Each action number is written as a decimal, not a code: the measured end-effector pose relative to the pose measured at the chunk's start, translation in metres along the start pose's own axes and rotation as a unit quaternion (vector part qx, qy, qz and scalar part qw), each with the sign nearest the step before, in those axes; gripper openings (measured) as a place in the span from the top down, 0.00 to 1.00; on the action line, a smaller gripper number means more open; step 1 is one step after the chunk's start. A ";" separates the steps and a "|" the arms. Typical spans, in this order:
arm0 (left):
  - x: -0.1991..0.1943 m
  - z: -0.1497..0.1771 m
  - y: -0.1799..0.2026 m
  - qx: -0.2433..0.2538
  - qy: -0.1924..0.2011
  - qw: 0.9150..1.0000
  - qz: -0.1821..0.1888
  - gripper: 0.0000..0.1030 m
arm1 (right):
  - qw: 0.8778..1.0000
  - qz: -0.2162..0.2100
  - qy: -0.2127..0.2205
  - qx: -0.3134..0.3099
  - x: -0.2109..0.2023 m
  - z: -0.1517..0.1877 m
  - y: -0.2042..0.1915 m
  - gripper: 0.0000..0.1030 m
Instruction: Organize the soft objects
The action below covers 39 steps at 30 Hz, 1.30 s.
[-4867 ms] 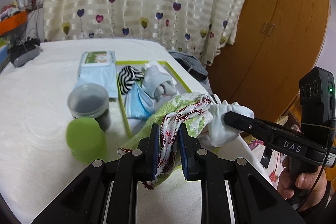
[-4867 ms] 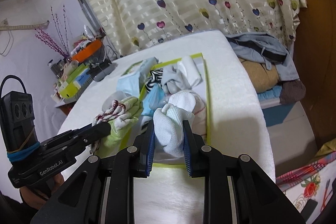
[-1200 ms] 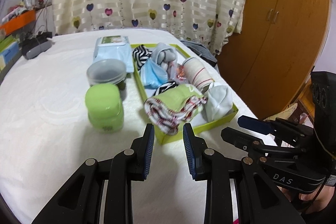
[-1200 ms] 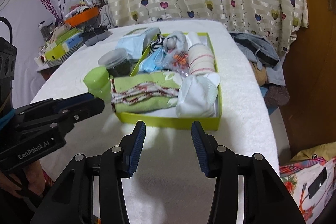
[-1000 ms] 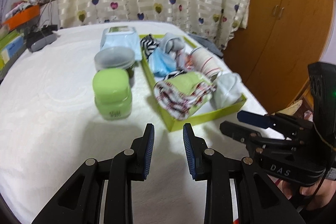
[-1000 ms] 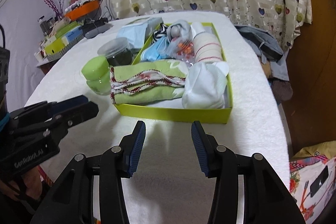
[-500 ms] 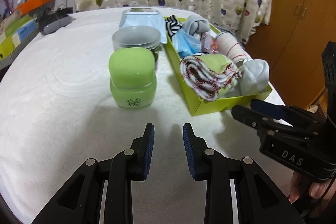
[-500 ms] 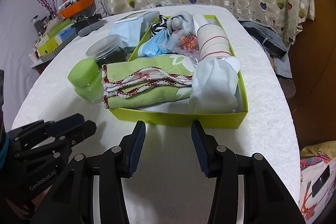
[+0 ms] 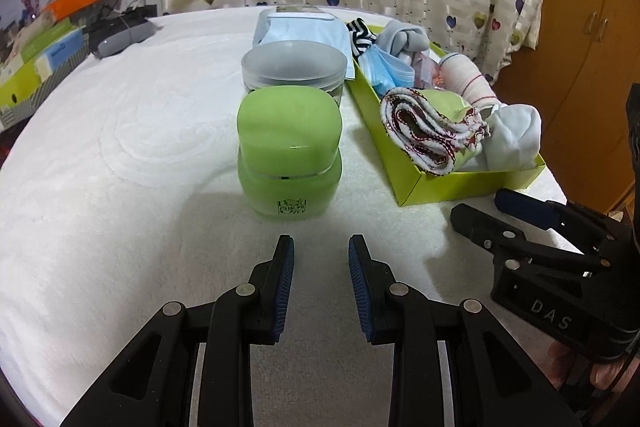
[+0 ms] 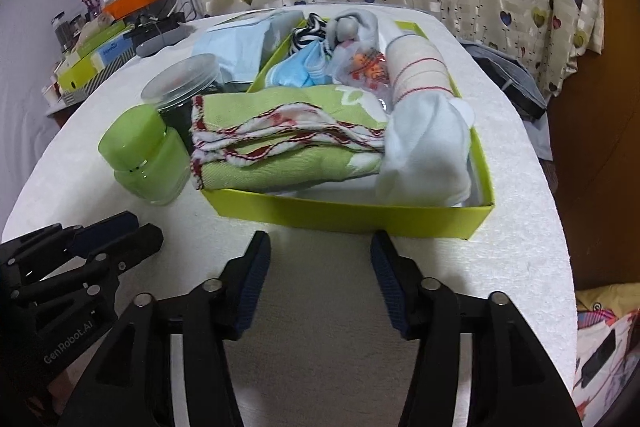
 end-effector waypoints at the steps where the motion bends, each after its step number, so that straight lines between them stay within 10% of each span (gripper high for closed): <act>1: 0.000 0.000 -0.001 0.001 0.000 1.000 0.000 0.73 | 1.000 0.004 0.002 -0.003 0.000 0.000 -0.001 0.46; 39: 0.004 0.002 0.004 0.028 0.008 0.999 0.024 0.55 | 1.000 0.018 0.003 -0.025 0.006 -0.002 -0.011 0.34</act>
Point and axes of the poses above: each gripper's, at about its wrist camera, not at the fingertips, and x roughly the way its jaws point, y to its right, z to its underside, the point moved 4 cm from there along x, roughly the way its jaws point, and after that the axes turned 14 degrees about z, right-handed, at the moved point
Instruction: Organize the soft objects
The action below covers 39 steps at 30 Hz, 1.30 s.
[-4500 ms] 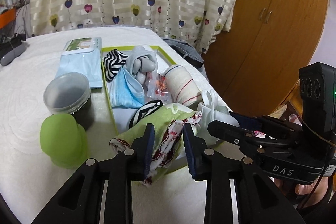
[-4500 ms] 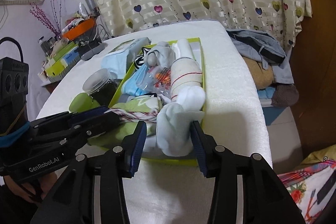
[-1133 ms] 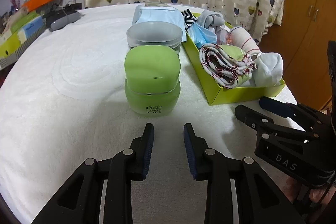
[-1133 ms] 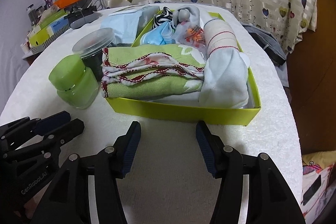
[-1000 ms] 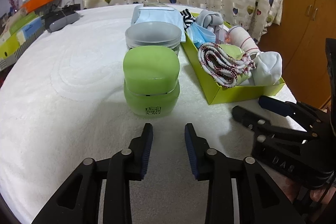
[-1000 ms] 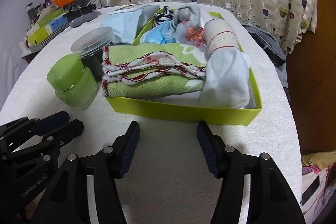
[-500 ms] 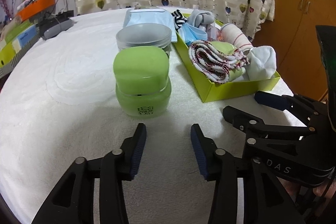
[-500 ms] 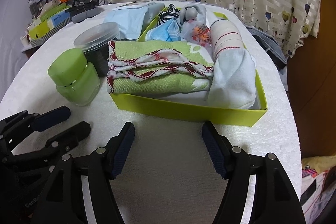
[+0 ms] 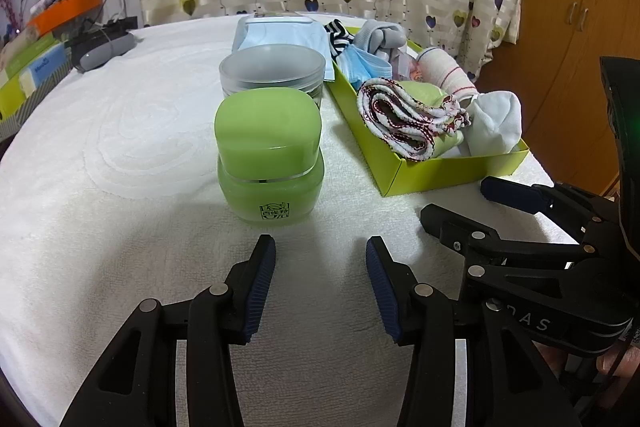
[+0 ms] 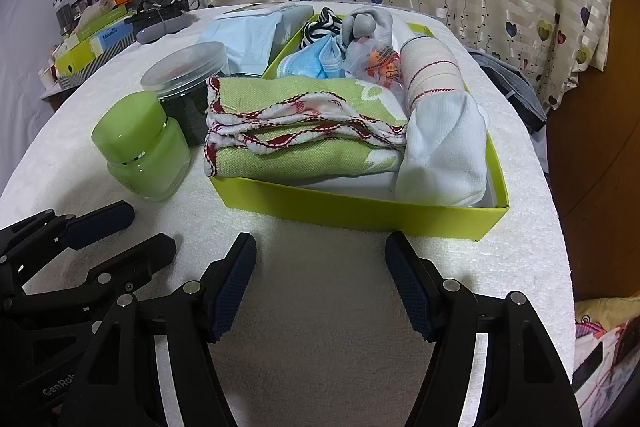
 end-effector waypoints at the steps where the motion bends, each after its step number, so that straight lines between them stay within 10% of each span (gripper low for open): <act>1: 0.000 0.000 0.000 0.000 0.000 1.000 0.000 0.55 | 1.000 0.000 0.000 0.000 0.000 0.000 0.000 0.34; 39: 0.000 0.000 0.000 -0.002 0.001 1.000 0.003 0.54 | 1.000 0.000 0.000 0.000 0.000 0.000 0.000 0.34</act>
Point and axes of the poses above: each gripper's, at about its wrist camera, not at the fingertips, and x roughly the way its jaws point, y to its right, z to its underside, the point moved 4 cm from there along x, roughly the way its jaws point, and after that the axes turned 14 degrees about z, right-handed, at the moved point
